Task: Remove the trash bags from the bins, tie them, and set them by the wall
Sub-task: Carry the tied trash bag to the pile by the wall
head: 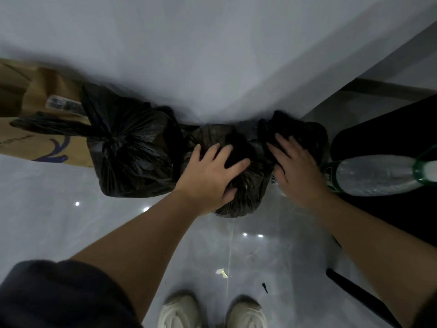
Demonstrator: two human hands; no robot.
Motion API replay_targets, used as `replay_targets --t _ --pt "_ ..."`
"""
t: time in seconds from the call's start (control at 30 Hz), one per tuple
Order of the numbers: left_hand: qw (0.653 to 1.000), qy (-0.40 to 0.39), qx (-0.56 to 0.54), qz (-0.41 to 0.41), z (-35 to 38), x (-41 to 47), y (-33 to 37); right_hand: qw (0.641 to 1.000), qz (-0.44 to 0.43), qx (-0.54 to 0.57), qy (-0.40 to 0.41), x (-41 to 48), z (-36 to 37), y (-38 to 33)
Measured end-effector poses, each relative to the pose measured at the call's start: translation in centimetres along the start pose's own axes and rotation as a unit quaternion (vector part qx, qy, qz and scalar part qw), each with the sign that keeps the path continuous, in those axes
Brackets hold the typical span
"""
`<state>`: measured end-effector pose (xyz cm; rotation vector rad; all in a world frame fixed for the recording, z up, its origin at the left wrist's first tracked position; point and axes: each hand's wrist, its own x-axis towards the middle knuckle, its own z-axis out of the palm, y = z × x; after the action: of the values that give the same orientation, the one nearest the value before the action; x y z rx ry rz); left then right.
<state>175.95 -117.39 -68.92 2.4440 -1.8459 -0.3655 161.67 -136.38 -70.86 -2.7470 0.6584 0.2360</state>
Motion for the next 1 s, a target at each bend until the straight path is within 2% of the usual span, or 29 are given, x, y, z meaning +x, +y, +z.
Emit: replay_targets --t 0.07,0.13,0.2,0.27,0.33,0.4,0.47,0.57,0.7,0.73,0.8,0.87,1.0 --pt "0.999 -0.024 0.027 0.014 1.6 0.5 -0.6 0.994 0.023 -0.026 -0.108 2.6 2.1 1.5" --pt "0.999 -0.020 0.041 -0.008 2.8 1.4 -1.3 0.972 0.057 -0.137 -0.182 4.9 3.9 2.3" --pt "0.999 0.000 0.036 -0.033 3.3 2.3 -1.8 0.959 0.043 -0.216 -0.178 6.0 5.7 3.0" --pt "0.999 0.017 0.024 -0.036 3.7 2.8 -2.1 0.956 0.029 -0.248 -0.153 5.9 6.8 3.5" --pt "0.999 0.026 0.028 -0.028 4.0 2.8 -2.3 0.949 0.020 -0.267 -0.165 5.8 7.2 3.8" --pt "0.999 0.014 0.036 -0.023 3.8 2.4 -2.3 0.947 0.018 -0.257 -0.190 5.7 6.5 3.6" --pt "0.999 -0.014 0.030 -0.022 3.1 2.1 -2.2 0.960 0.005 -0.215 -0.178 5.2 5.6 3.3" --pt "0.997 -0.074 -0.001 -0.016 1.6 1.6 -1.7 0.990 -0.026 -0.094 -0.101 3.4 3.5 2.5" --pt "0.997 -0.062 -0.026 -0.040 -0.9 -0.2 -0.6 0.998 0.045 -0.027 -0.016 1.0 0.2 0.5" --pt "0.997 -0.057 -0.020 -0.046 -1.2 -0.6 -0.4 0.998 0.039 -0.038 -0.026 0.8 -0.4 0.1" --pt "0.996 -0.071 -0.005 -0.058 -1.4 -1.3 -0.1 0.990 0.035 -0.074 -0.118 0.9 -0.6 -0.3" --pt "0.991 -0.109 -0.005 -0.077 -0.7 -1.3 -0.3 0.974 0.077 -0.057 -0.205 2.1 0.5 0.4" --pt "0.986 -0.136 -0.019 -0.097 2.0 -0.2 -0.6 0.953 0.120 -0.030 -0.278 4.9 5.1 2.4"
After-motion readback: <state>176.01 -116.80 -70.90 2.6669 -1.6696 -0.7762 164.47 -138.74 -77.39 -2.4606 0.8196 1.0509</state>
